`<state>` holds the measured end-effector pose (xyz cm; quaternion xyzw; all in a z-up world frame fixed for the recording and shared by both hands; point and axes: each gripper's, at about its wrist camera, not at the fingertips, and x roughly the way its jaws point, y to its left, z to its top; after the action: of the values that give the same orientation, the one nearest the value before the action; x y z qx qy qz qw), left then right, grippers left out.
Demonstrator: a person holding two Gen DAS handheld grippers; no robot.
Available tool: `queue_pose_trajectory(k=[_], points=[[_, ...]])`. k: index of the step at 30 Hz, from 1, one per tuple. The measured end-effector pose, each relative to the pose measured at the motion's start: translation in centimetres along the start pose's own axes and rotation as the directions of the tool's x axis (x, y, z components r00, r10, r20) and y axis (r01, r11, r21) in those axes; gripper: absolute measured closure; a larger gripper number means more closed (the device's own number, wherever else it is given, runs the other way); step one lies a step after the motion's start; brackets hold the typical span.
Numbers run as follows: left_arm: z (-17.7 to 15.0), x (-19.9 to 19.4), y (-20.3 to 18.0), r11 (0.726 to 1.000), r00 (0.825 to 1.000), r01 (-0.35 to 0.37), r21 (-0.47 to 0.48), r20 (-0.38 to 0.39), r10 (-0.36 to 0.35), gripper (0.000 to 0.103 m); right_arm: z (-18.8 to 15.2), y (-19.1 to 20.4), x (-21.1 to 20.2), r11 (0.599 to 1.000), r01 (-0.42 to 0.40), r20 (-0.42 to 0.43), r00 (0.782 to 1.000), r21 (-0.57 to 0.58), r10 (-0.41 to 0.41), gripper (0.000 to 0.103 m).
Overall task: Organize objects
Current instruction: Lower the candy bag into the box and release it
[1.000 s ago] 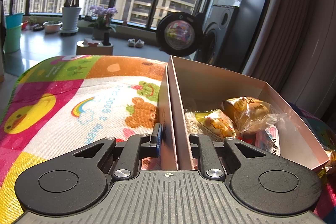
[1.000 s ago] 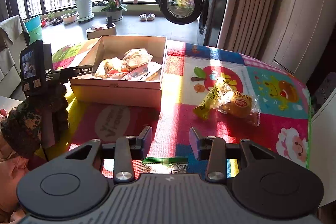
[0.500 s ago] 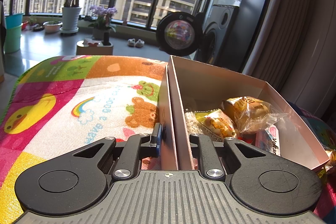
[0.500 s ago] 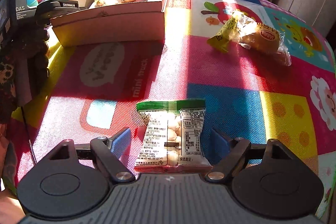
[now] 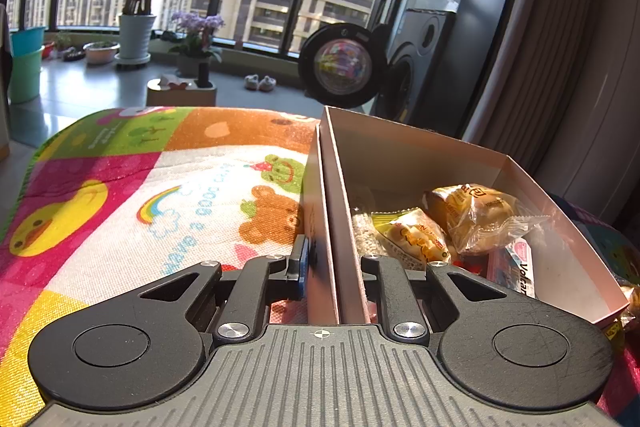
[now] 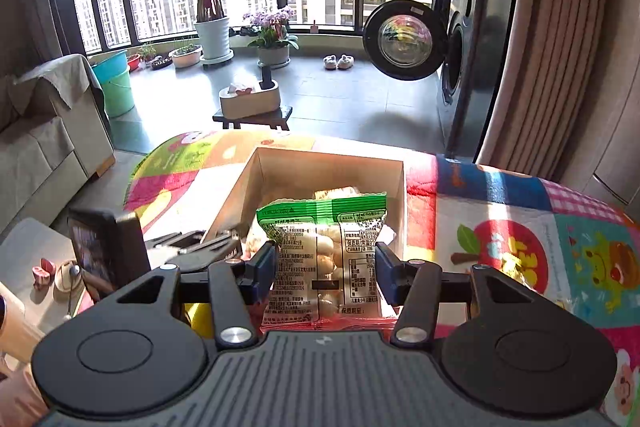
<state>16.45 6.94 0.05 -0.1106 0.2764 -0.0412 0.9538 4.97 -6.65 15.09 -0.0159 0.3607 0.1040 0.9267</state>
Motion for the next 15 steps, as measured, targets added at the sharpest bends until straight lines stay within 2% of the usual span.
queue_pose_trajectory(k=[3, 6, 10, 15], points=[[0.0, 0.0, 0.0, 1.0, 1.0, 0.0, 0.0, 0.0, 0.0, 0.086, 3.8, 0.7, 4.4, 0.997, -0.038, -0.062, 0.997, 0.066, 0.043, 0.052], [0.0, 0.0, 0.0, 1.0, 1.0, 0.0, 0.0, 0.0, 0.0, 0.086, 5.5, 1.8, 8.9, 0.996, -0.024, -0.12, 0.992, 0.083, 0.033, 0.052], [0.0, 0.0, 0.0, 1.0, 1.0, 0.0, 0.0, 0.0, 0.0, 0.086, 5.7, 3.3, 13.7, 0.998, -0.003, -0.172, 0.985, 0.065, 0.014, 0.052], [0.0, 0.0, 0.0, 1.0, 1.0, 0.0, 0.0, 0.0, 0.0, 0.086, 5.7, 4.2, 16.9, 0.999, 0.033, -0.183, 0.983, 0.038, -0.026, 0.051]])
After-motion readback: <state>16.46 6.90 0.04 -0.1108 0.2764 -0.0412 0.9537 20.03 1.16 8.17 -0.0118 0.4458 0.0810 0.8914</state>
